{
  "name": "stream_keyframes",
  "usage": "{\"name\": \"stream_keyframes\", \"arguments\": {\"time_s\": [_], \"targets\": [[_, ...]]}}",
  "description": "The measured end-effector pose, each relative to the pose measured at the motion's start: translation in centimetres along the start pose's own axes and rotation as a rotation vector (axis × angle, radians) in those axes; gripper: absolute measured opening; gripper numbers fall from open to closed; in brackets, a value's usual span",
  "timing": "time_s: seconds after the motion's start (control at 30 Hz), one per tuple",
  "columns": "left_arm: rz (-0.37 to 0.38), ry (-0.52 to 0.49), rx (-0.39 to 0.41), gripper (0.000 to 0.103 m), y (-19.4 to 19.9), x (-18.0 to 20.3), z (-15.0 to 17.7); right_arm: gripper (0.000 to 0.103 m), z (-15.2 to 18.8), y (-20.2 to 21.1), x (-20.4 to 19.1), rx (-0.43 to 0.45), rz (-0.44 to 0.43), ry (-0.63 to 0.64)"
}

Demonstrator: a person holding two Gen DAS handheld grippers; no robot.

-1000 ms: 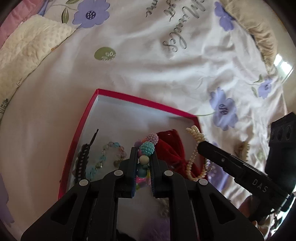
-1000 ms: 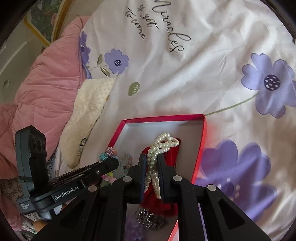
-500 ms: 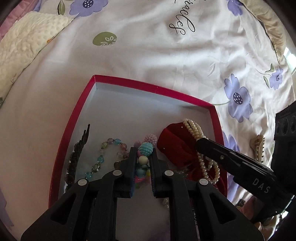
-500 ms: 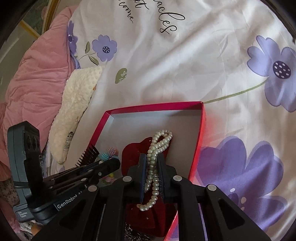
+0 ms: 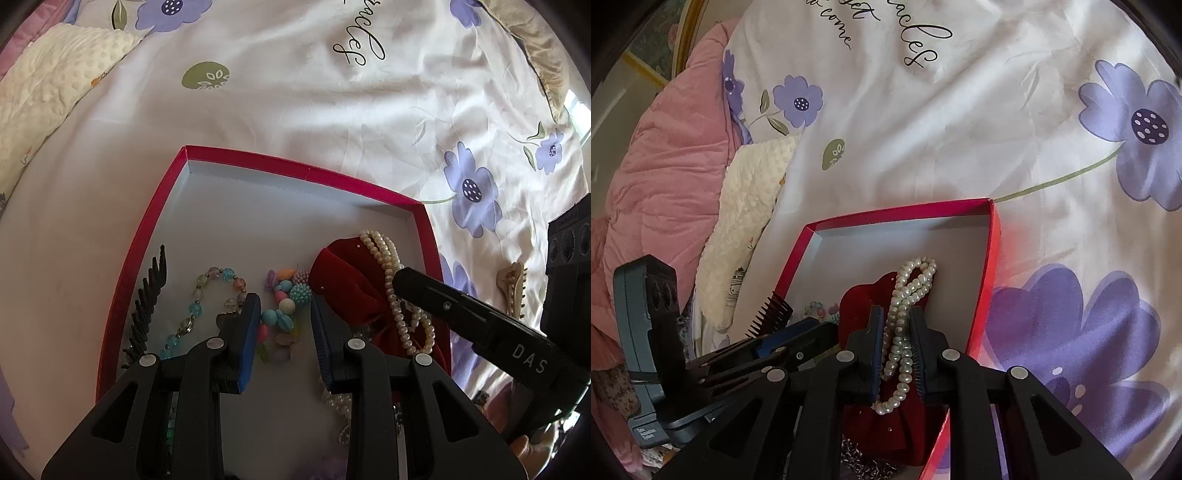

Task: Organize jewelry
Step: 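Open both tools to release the hair tie and necklace in the box, then grasp the black comb lying over the box rim with left tool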

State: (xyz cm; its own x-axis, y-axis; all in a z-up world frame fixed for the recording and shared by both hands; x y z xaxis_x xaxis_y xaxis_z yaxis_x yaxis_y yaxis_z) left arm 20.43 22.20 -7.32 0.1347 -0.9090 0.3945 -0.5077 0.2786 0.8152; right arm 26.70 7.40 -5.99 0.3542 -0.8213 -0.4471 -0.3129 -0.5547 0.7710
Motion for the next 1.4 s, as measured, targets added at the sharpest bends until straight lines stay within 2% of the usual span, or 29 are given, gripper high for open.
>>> {"name": "stream_keyframes", "arguments": {"time_s": [0.2,0.27,0.33,0.37,0.5,0.6,0.73,0.83,1.13,1.4], "targets": [[0.003,0.003,-0.003,0.035,0.3,0.1,0.3,0.02,-0.1,0.8,0.4,0.008,-0.023,-0.024],[0.004,0.006,0.003,0.036,0.7,0.2,0.6,0.025,-0.1,1.2,0.4,0.013,-0.035,-0.033],[0.011,0.006,0.01,0.039,1.3,0.4,0.9,0.036,0.0,2.0,0.4,0.023,-0.056,-0.046],[0.019,0.005,0.017,0.04,1.7,0.6,1.1,0.038,0.0,2.5,0.4,0.032,-0.068,-0.051],[0.041,-0.013,0.052,0.053,3.7,1.5,2.0,0.045,0.5,4.4,0.6,0.065,-0.101,-0.074],[0.063,-0.011,0.073,0.058,5.1,2.0,2.7,0.047,1.1,5.9,1.0,0.087,-0.119,-0.099],[0.1,-0.001,0.111,0.076,7.6,2.5,3.9,0.048,1.9,7.3,1.5,0.098,-0.138,-0.132],[0.125,-0.002,0.14,0.082,9.5,3.0,5.2,0.056,2.7,8.4,2.1,0.115,-0.138,-0.149],[0.194,0.013,0.184,0.085,12.9,3.8,8.7,0.059,6.1,10.8,3.4,0.131,-0.152,-0.201],[0.211,0.061,0.23,0.085,15.9,1.9,12.8,0.062,8.6,12.7,3.2,0.15,-0.167,-0.206]]}}
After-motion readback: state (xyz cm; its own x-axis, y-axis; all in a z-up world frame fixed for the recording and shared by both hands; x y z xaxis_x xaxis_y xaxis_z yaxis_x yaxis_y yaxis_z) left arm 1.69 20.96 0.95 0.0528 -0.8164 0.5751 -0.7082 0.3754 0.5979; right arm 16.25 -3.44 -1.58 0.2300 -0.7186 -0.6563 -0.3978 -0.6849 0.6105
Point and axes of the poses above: each gripper's, at about its wrist camera, not at the fingertips, and y roughly against the way its jaws point, x to its right, z to its underside, the point moved 2 cm from there along -y, roughly the way its jaws point, and after that the axes turned 14 degrees about z, right-handed, at the moved point
